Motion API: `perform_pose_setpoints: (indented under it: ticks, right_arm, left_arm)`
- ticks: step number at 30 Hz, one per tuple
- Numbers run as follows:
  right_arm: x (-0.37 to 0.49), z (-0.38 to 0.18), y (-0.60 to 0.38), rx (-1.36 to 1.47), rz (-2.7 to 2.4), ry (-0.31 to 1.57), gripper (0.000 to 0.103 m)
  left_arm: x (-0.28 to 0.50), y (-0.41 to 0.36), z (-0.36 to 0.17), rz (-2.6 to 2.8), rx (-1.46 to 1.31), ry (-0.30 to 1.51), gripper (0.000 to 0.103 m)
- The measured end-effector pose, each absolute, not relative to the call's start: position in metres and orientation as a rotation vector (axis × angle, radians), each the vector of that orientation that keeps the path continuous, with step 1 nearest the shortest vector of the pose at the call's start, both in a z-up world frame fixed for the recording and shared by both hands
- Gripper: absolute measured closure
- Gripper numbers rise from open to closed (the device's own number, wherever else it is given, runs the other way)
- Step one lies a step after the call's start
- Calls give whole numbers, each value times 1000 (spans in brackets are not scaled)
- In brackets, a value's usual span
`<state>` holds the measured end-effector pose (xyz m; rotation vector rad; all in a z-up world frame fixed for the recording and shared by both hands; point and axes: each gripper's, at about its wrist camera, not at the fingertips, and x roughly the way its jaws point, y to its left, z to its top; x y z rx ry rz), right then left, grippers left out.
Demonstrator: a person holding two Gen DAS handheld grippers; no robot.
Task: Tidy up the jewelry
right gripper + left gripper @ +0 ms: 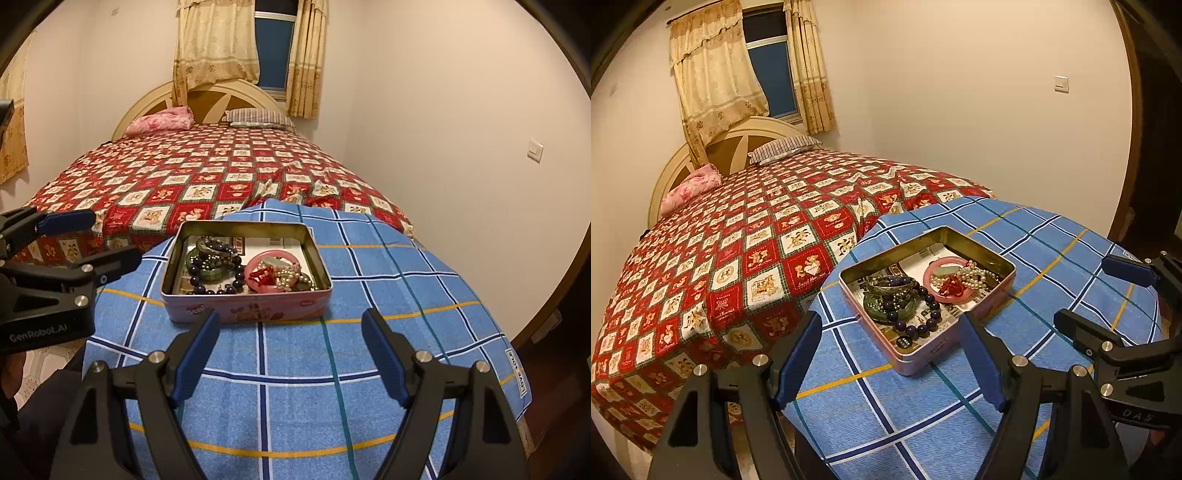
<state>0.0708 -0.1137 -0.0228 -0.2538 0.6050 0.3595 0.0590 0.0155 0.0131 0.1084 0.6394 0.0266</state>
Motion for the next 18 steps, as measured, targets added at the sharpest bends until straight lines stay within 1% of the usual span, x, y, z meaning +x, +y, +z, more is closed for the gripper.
perform_pose_setpoints:
  ticks: [10,14,18]
  right_arm:
    - [68,-18,-120,-238,342,580,22]
    - [67,-16,-122,-236,336,570,18]
    - [66,-17,-123,-238,334,566,18]
  left_arm:
    - [56,12,16,3,104,640,27]
    - [55,12,16,-11,96,644,27]
    - [56,11,14,4,103,646,27]
